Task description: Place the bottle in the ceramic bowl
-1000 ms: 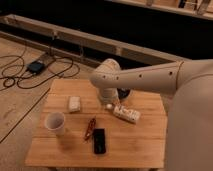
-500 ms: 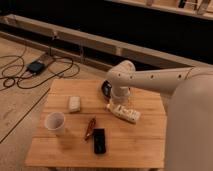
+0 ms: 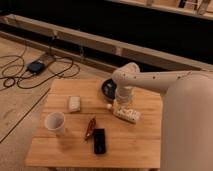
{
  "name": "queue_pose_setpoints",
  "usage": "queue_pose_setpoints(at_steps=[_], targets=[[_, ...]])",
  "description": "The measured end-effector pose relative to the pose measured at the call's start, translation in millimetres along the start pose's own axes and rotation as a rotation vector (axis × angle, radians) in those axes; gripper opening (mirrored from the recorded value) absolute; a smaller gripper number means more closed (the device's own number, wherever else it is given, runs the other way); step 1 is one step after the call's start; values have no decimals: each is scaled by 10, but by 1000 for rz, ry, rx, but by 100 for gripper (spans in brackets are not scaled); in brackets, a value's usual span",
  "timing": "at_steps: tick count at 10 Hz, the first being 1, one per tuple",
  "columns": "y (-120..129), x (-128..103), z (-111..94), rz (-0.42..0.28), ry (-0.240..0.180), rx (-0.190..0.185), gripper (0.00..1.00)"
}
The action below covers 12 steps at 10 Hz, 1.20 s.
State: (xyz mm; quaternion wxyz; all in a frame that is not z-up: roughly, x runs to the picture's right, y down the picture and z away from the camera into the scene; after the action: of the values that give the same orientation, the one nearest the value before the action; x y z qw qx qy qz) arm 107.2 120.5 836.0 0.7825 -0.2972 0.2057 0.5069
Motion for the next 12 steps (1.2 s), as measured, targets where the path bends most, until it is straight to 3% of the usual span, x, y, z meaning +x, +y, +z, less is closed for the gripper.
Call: queue_pose_setpoints(at_steps=[5,8,12], targets=[[20,42,218,-120,43,-22,65],[47,57,364,-137,58,-30,65],[-11,15,479,-104,40,3,63]])
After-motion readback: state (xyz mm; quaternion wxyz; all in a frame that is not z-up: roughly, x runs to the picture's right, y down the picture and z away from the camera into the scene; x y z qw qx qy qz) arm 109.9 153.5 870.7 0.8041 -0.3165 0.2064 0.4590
